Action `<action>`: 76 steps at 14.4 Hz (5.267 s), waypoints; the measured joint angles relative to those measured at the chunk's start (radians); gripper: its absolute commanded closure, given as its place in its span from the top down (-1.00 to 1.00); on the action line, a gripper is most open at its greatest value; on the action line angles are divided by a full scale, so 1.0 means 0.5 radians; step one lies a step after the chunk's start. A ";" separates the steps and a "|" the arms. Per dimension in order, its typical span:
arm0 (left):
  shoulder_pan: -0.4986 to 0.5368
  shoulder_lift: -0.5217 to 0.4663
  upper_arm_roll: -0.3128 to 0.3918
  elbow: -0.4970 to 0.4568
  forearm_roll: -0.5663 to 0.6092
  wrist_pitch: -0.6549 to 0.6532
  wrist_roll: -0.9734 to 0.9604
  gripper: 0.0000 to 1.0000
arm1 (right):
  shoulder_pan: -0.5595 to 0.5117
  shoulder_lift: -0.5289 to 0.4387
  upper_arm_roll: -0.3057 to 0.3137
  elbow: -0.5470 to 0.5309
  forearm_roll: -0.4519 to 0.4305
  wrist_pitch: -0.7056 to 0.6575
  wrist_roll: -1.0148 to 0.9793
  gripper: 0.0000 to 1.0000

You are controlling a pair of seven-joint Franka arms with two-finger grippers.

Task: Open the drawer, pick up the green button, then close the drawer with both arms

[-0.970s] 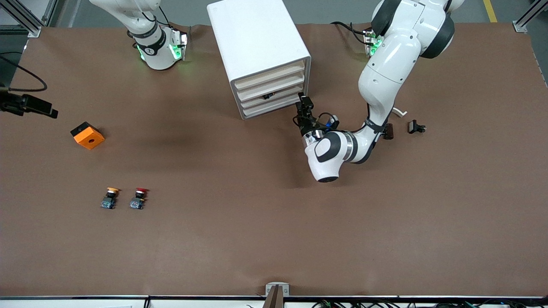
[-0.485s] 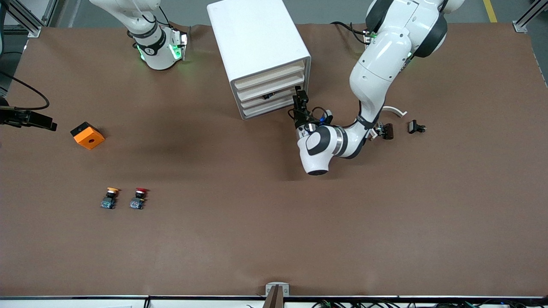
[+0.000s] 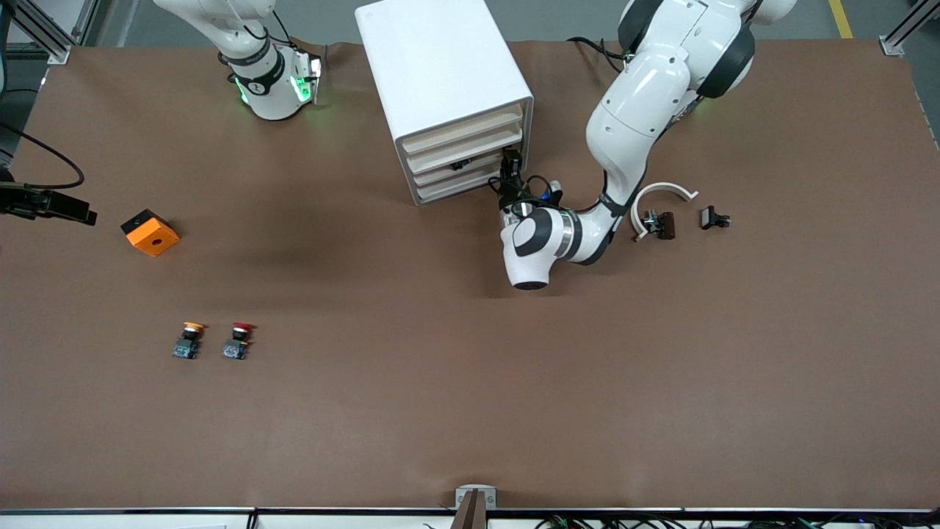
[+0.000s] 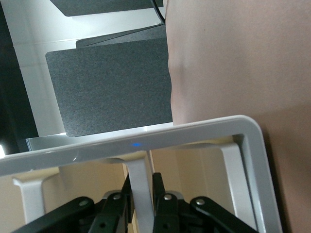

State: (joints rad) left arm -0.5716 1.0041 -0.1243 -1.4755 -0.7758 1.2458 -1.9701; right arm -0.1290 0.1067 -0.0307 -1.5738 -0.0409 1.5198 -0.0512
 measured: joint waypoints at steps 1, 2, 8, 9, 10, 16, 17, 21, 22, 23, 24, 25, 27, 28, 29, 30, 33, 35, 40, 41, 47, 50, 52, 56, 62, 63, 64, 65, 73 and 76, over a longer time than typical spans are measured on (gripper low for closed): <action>0.002 0.003 0.003 0.000 -0.001 0.001 -0.001 -0.72 | 0.000 0.000 0.002 0.000 0.000 0.000 0.000 1.00; 0.004 0.004 0.006 0.000 -0.005 0.001 -0.003 -0.72 | 0.000 0.000 0.002 0.000 0.000 0.000 0.000 1.00; 0.108 0.004 0.097 0.056 -0.052 -0.007 -0.010 -0.70 | 0.006 0.000 0.012 0.002 0.001 0.000 0.126 1.00; 0.143 0.004 0.123 0.078 -0.065 -0.008 -0.010 -0.68 | 0.021 0.000 0.018 0.002 0.007 -0.002 0.236 1.00; 0.179 0.005 0.142 0.097 -0.072 -0.007 -0.010 -0.68 | 0.046 0.001 0.022 0.002 0.023 -0.004 0.354 1.00; 0.343 0.021 0.163 0.160 -0.169 0.057 -0.010 -0.65 | 0.393 0.026 0.041 -0.028 0.190 0.091 1.149 1.00; 0.355 0.024 0.163 0.171 -0.182 0.062 -0.010 -0.64 | 0.468 0.044 0.044 -0.047 0.227 0.142 1.269 1.00; 0.360 0.027 0.164 0.184 -0.187 0.077 -0.010 0.25 | 0.760 0.143 0.049 -0.073 0.263 0.311 1.697 1.00; 0.358 0.027 0.164 0.185 -0.188 0.080 -0.010 0.99 | 0.842 0.163 0.049 -0.073 0.266 0.347 1.818 1.00; 0.357 0.028 0.163 0.186 -0.189 0.087 -0.010 1.00 | 0.927 0.182 0.050 -0.073 0.268 0.381 1.942 1.00; 0.356 0.029 0.163 0.186 -0.189 0.100 -0.010 1.00 | 1.016 0.202 0.051 -0.073 0.268 0.415 2.066 1.00; 0.355 0.029 0.163 0.187 -0.189 0.109 -0.010 1.00 | 1.105 0.226 0.051 -0.074 0.269 0.459 2.200 1.00; 0.356 0.029 0.163 0.189 -0.189 0.135 -0.009 1.00 | 1.281 0.298 0.053 -0.076 0.268 0.574 2.458 1.00; 0.358 0.029 0.163 0.195 -0.189 0.148 -0.005 1.00 | 1.364 0.346 0.052 -0.078 0.266 0.637 2.574 1.00; 0.361 0.029 0.164 0.209 -0.189 0.161 0.005 1.00 | 1.443 0.403 0.052 -0.078 0.263 0.709 2.686 1.00; 0.366 0.029 0.164 0.234 -0.189 0.170 0.030 1.00 | 1.508 0.461 0.051 -0.076 0.258 0.773 2.778 1.00; 0.387 0.009 0.167 0.350 -0.166 0.173 0.217 1.00 | 1.621 0.617 0.047 -0.034 0.220 0.848 2.940 1.00; 0.411 -0.027 0.166 0.396 -0.098 0.173 0.389 1.00 | 1.670 0.704 0.046 0.017 0.194 0.875 3.027 1.00; 0.540 -0.144 0.168 0.442 0.241 0.173 1.209 1.00 | 1.823 0.839 0.045 0.064 0.185 0.990 3.200 1.00; 0.560 -0.176 0.168 0.444 0.332 0.172 1.395 1.00 | 1.844 0.855 0.045 0.068 0.185 0.993 3.226 1.00; 0.539 -0.377 0.152 0.451 0.765 0.552 2.126 1.00 | 1.927 0.908 0.045 0.069 0.188 1.072 3.343 1.00; 0.456 -0.391 0.148 0.448 0.943 0.893 2.175 1.00 | 1.956 0.942 0.045 0.069 0.189 1.081 3.344 1.00; 0.393 -0.390 0.148 0.438 1.042 1.092 2.223 1.00 | 1.975 0.964 0.045 0.069 0.189 1.081 3.344 1.00; 0.321 -0.390 0.147 0.432 1.266 1.411 2.252 1.00 | 2.010 1.013 0.046 0.070 0.189 1.079 3.344 1.00; 0.246 -0.388 0.147 0.402 1.387 1.619 2.257 1.00 | 2.059 1.032 0.046 0.070 0.195 1.078 3.345 1.00; 0.238 -0.387 0.147 0.396 1.403 1.642 2.258 1.00 | 2.065 1.035 0.046 0.070 0.196 1.078 3.346 1.00; 0.228 -0.385 0.147 0.390 1.418 1.670 2.259 1.00 | 2.069 1.038 0.046 0.070 0.196 1.078 3.347 1.00; 0.218 -0.383 0.147 0.381 1.427 1.695 2.259 1.00 | 2.072 1.041 0.046 0.070 0.196 1.078 3.348 1.00; 0.198 -0.373 0.149 0.272 1.485 1.788 2.261 1.00 | 2.091 1.043 0.046 0.071 0.196 1.079 3.350 0.42; 0.190 -0.373 0.148 0.230 1.507 1.840 2.262 1.00 | 2.102 1.043 0.046 0.071 0.196 1.080 3.353 0.36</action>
State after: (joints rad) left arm -0.4768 0.8174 -0.0503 -1.3607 -0.0225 2.1659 -0.8392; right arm 0.9221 0.6280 -0.0078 -1.5384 0.0571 2.0596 1.6255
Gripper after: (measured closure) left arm 0.000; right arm 0.295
